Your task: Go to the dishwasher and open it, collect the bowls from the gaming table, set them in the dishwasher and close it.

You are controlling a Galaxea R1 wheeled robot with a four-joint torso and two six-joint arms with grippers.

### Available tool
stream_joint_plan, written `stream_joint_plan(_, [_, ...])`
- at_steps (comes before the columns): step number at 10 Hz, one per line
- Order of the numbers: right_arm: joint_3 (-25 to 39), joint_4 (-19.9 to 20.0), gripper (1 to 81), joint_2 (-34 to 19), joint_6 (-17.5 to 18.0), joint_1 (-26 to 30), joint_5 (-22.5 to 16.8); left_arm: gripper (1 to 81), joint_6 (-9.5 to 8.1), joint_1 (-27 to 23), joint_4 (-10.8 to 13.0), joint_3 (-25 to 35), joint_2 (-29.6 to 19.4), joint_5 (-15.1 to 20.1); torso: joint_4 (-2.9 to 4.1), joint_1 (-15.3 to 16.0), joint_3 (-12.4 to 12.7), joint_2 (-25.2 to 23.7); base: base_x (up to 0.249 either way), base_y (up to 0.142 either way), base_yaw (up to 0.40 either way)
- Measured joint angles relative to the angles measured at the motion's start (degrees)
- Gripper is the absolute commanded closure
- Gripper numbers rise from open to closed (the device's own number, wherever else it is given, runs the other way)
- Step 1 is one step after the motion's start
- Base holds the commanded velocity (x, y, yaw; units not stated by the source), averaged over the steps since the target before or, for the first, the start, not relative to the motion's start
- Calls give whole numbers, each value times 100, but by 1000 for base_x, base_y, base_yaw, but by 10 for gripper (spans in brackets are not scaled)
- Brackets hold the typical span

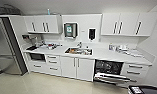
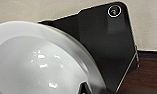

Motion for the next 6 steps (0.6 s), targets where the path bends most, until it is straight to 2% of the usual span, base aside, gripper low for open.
stream_joint_plan(6, [0, 0, 811, 0, -5, 0, 0, 811, 0, 2, 0, 0, 2, 0, 0, 0, 0, 0, 85, 0, 0])
